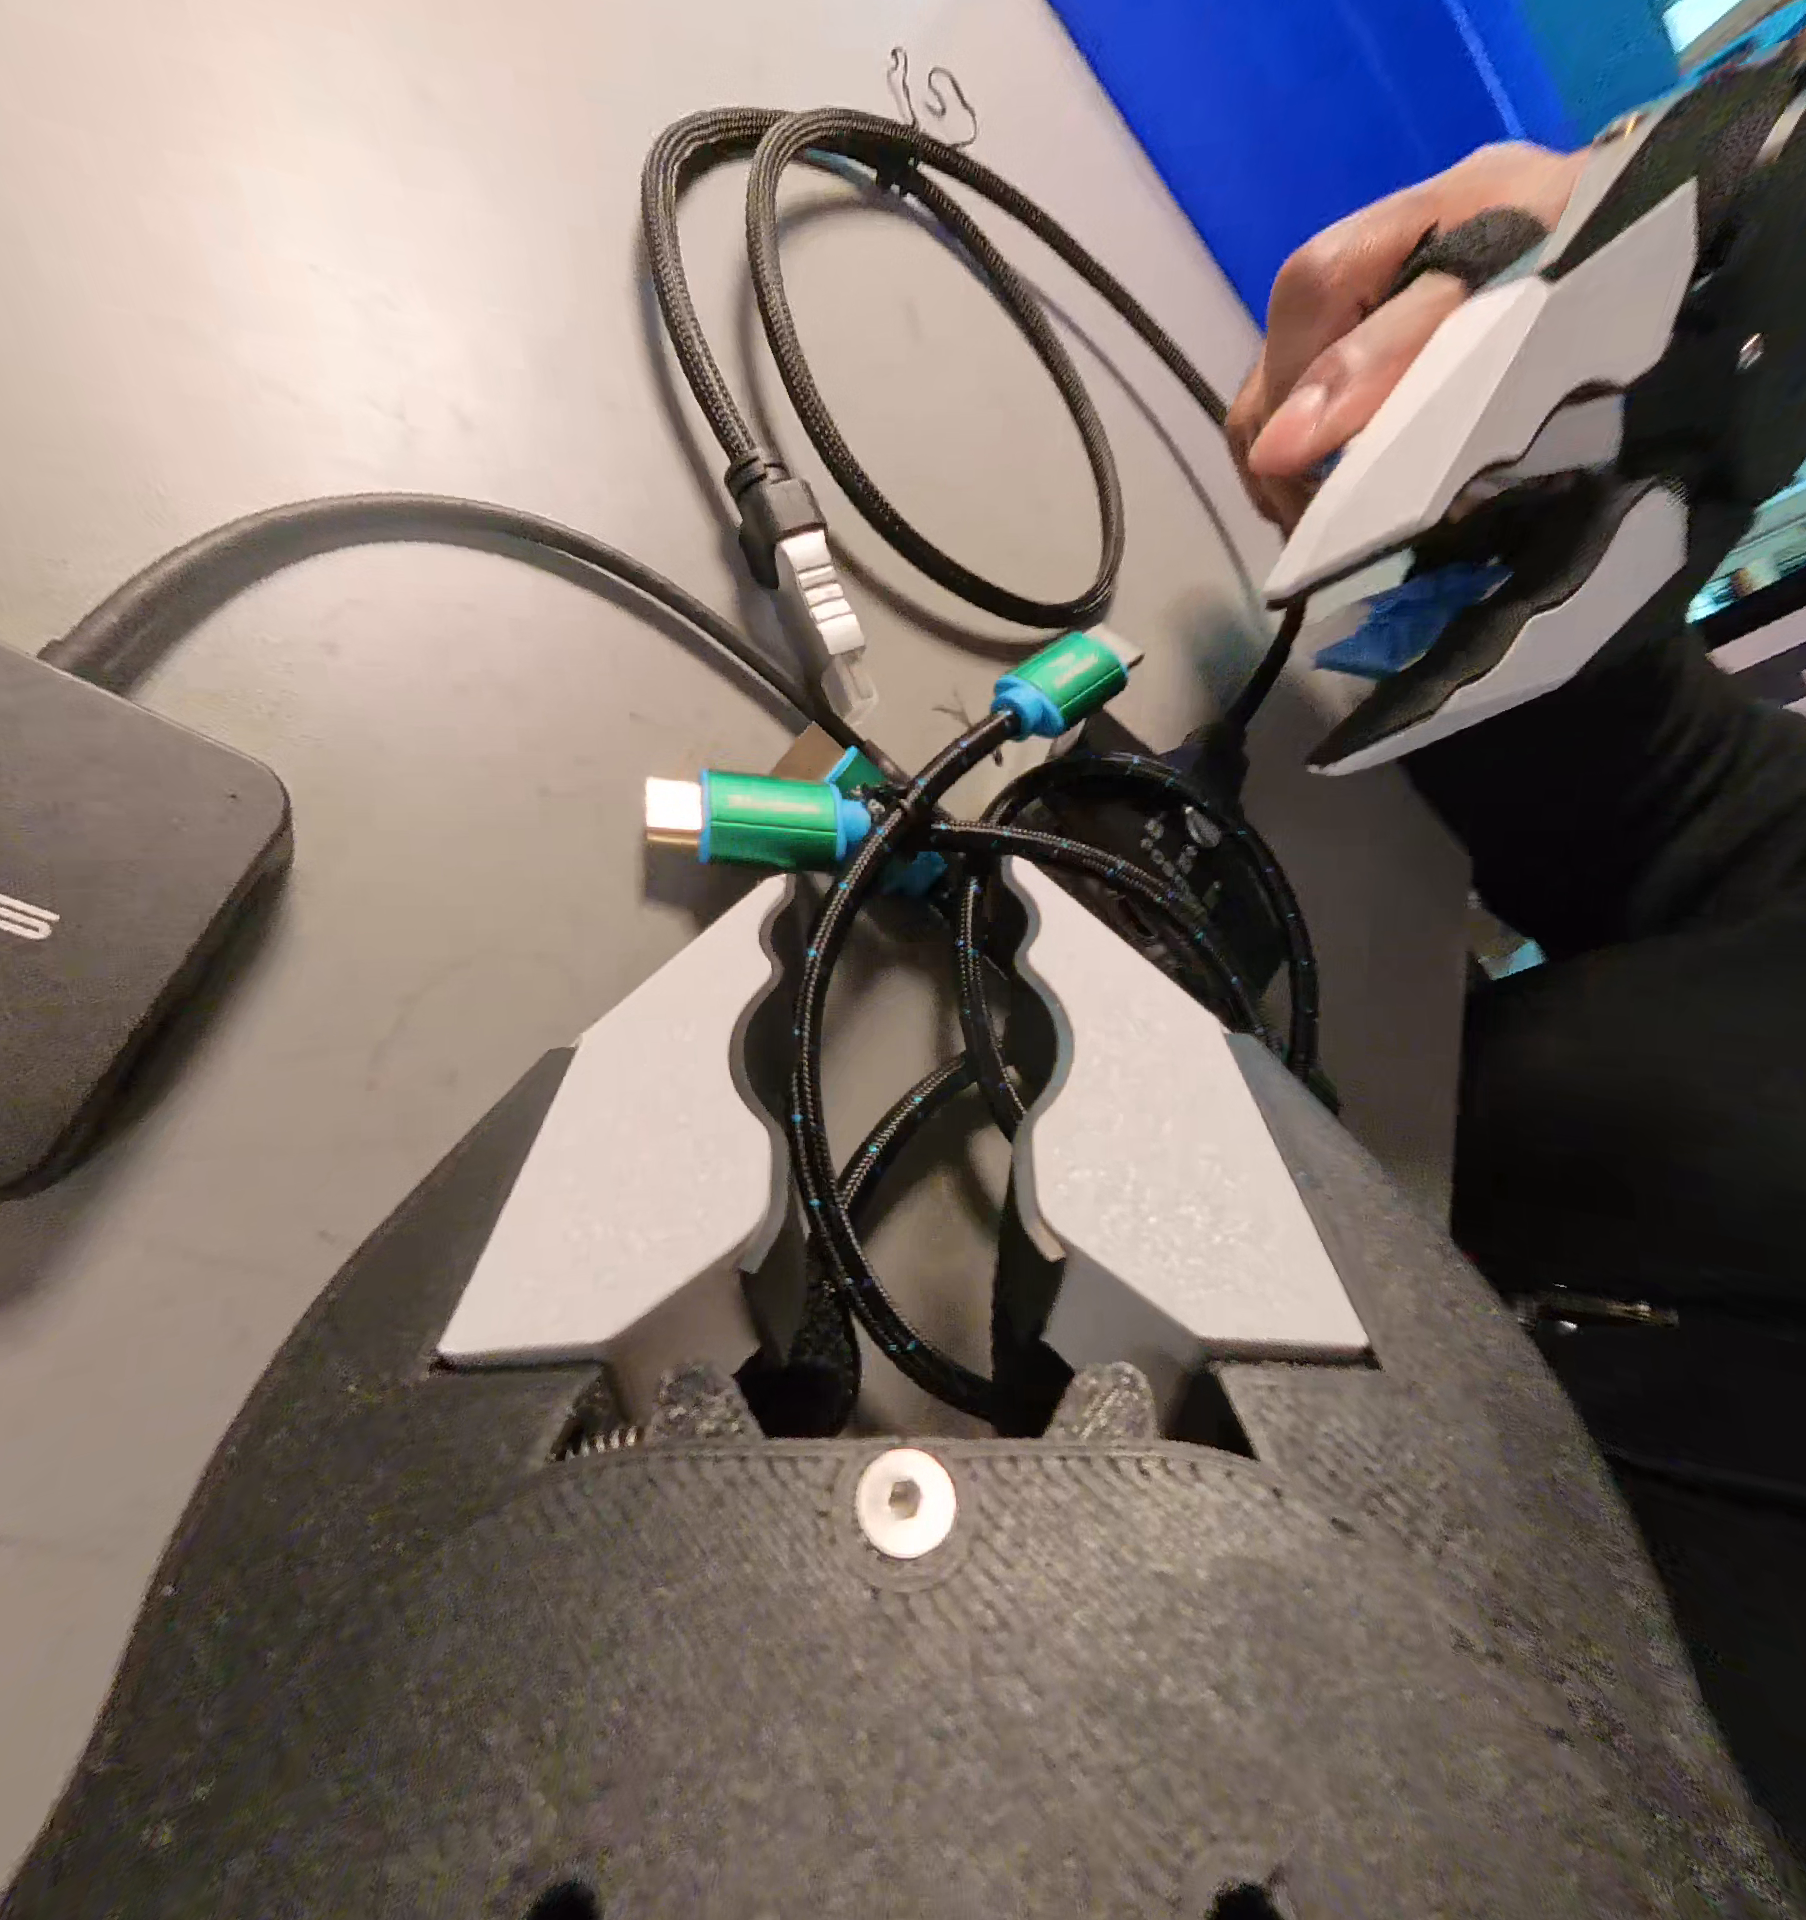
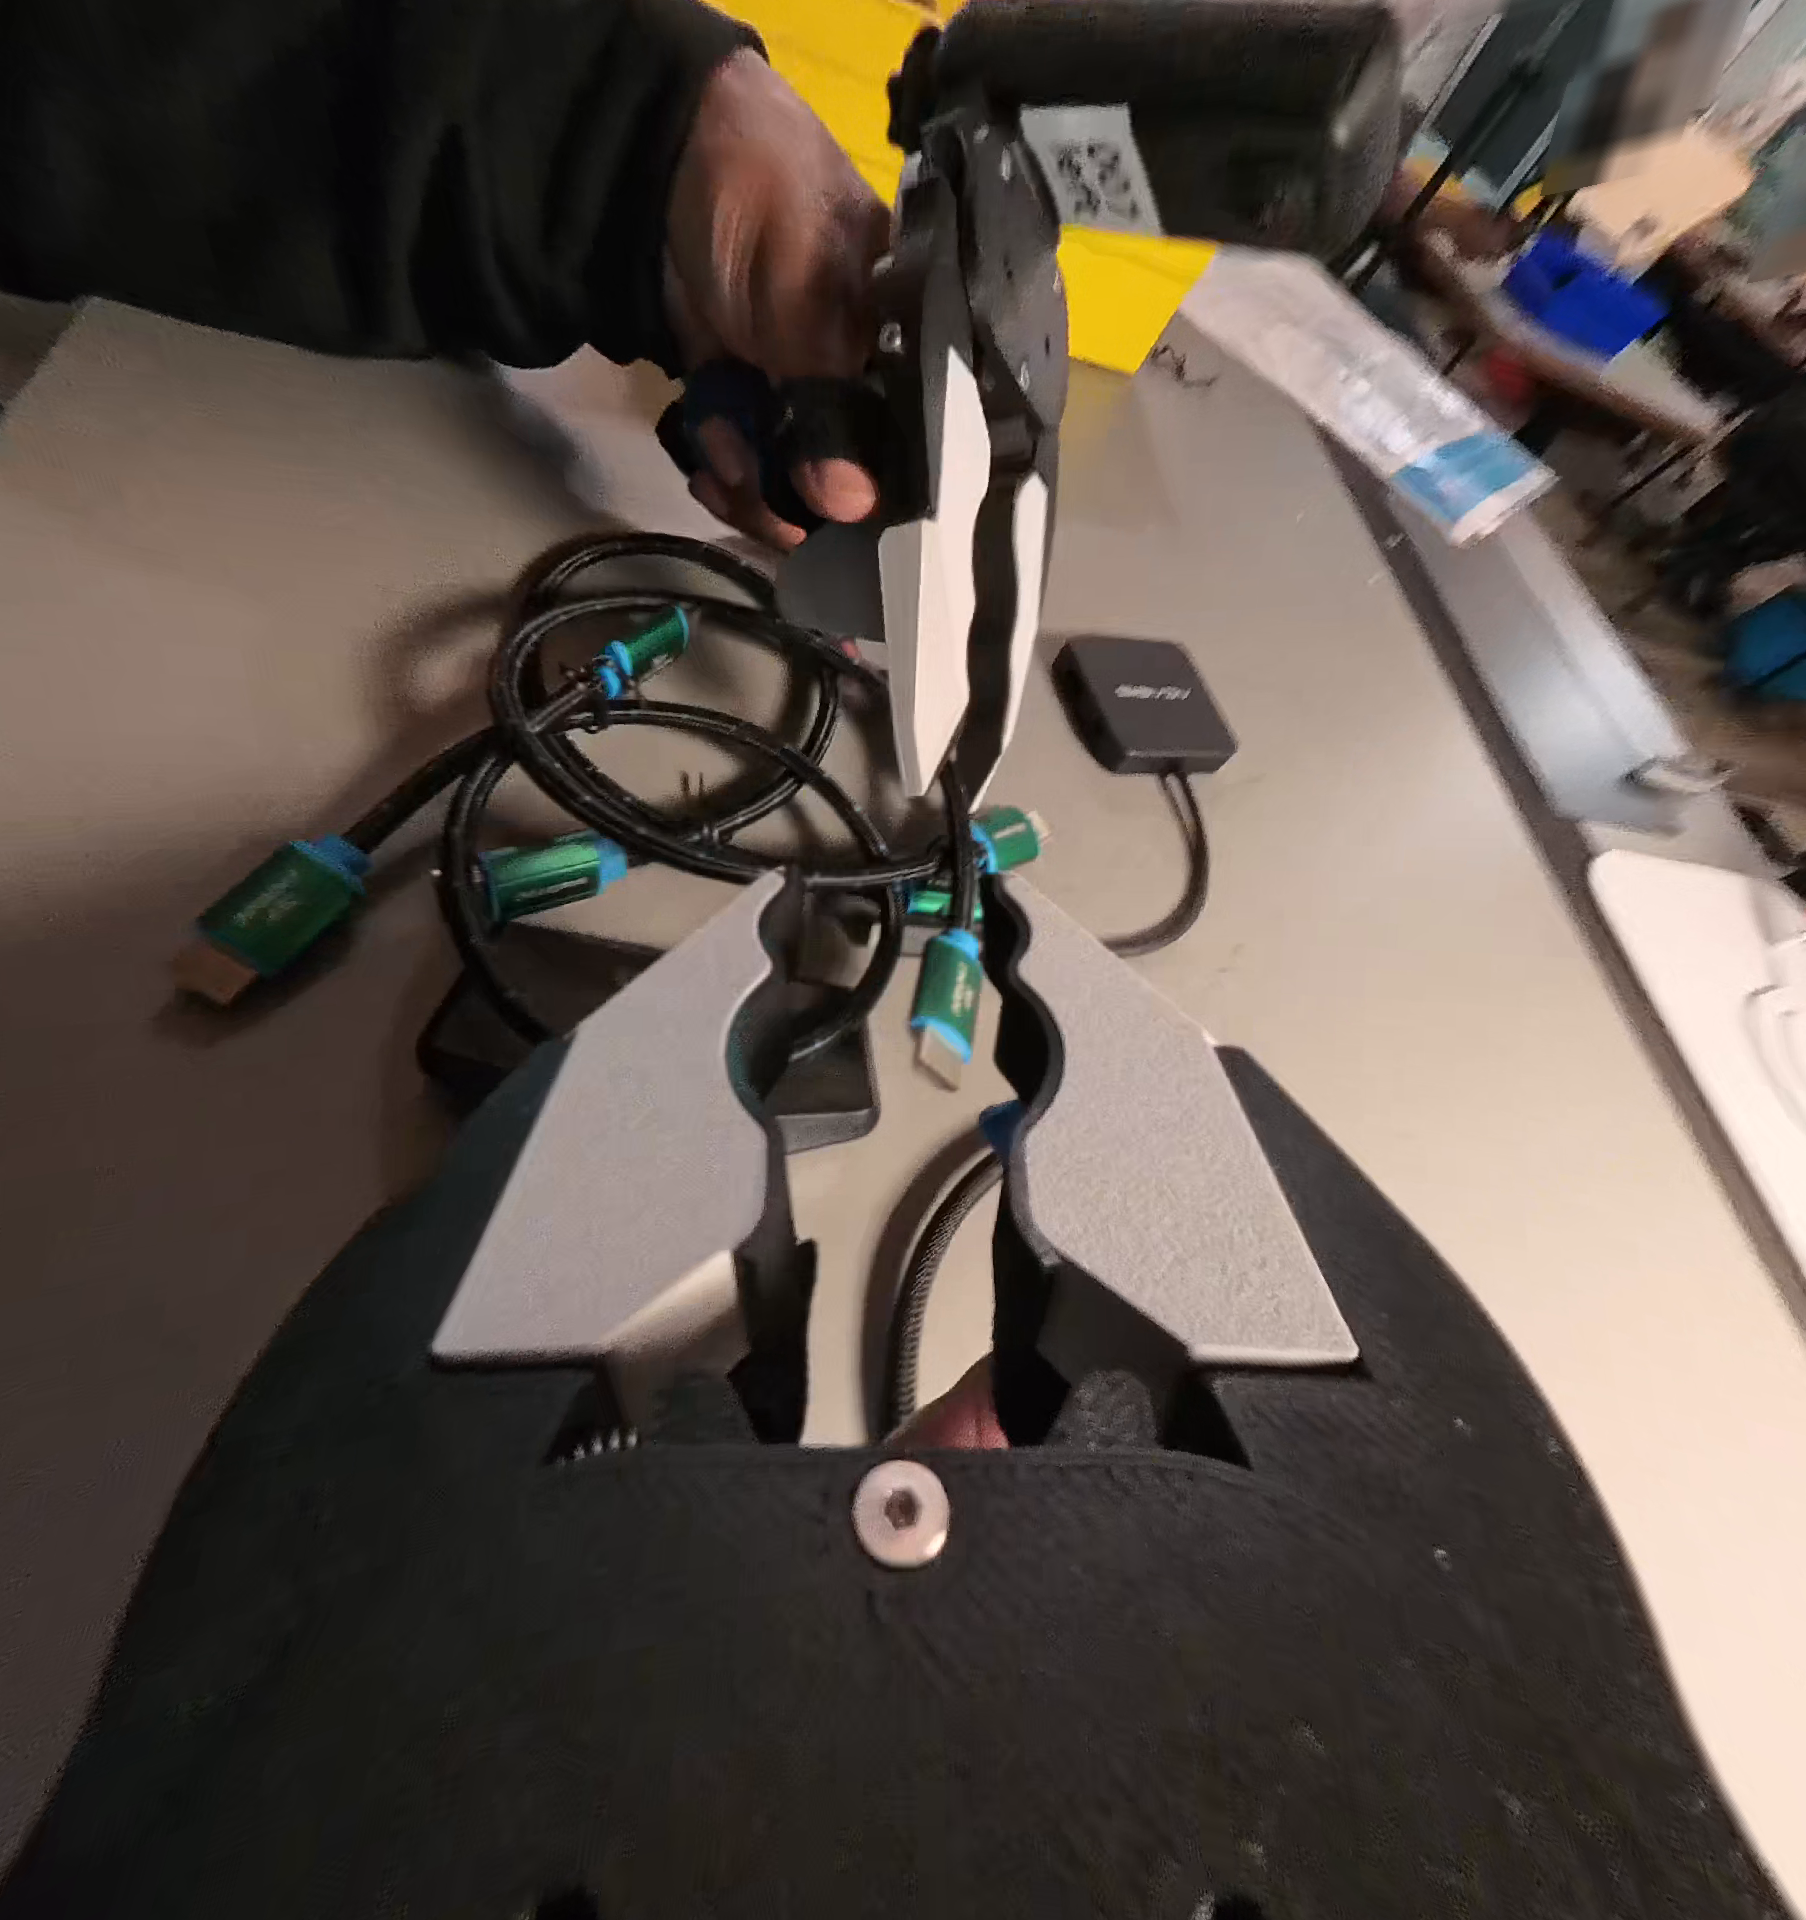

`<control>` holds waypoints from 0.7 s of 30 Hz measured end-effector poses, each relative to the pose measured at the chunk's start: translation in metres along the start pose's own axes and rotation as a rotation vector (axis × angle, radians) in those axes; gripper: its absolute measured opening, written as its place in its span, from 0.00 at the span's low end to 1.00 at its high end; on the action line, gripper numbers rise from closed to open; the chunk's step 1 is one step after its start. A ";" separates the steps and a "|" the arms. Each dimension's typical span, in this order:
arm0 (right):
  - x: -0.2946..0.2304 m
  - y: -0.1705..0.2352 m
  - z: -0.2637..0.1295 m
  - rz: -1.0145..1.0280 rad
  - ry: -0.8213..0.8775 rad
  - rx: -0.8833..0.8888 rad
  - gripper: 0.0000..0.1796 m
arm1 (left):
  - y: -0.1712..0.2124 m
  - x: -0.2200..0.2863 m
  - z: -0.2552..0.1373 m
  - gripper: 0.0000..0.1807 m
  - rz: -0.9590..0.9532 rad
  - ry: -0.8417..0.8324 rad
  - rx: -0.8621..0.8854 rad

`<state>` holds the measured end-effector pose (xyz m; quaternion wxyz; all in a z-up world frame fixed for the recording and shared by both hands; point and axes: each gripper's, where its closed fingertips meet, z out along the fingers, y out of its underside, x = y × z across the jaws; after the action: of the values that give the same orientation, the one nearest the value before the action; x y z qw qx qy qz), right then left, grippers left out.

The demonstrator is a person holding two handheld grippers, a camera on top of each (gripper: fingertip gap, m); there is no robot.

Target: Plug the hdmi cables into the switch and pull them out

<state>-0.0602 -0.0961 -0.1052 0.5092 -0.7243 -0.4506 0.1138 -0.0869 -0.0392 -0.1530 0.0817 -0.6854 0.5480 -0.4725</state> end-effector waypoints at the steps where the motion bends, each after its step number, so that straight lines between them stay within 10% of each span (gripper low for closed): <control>1: 0.000 0.004 0.001 0.044 -0.017 -0.018 0.23 | 0.000 -0.001 0.001 0.18 0.016 -0.021 -0.005; 16: 0.015 0.027 0.018 0.147 0.080 -0.135 0.11 | -0.028 0.039 -0.006 0.05 0.370 -0.017 0.154; 21: 0.025 0.010 0.012 -0.010 0.182 -0.074 0.11 | -0.034 0.042 -0.021 0.18 0.164 0.099 0.190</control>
<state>-0.0479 -0.0699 -0.1115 0.5214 -0.7478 -0.4101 0.0281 -0.0815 -0.0526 -0.0963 0.1574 -0.6031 0.5585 -0.5474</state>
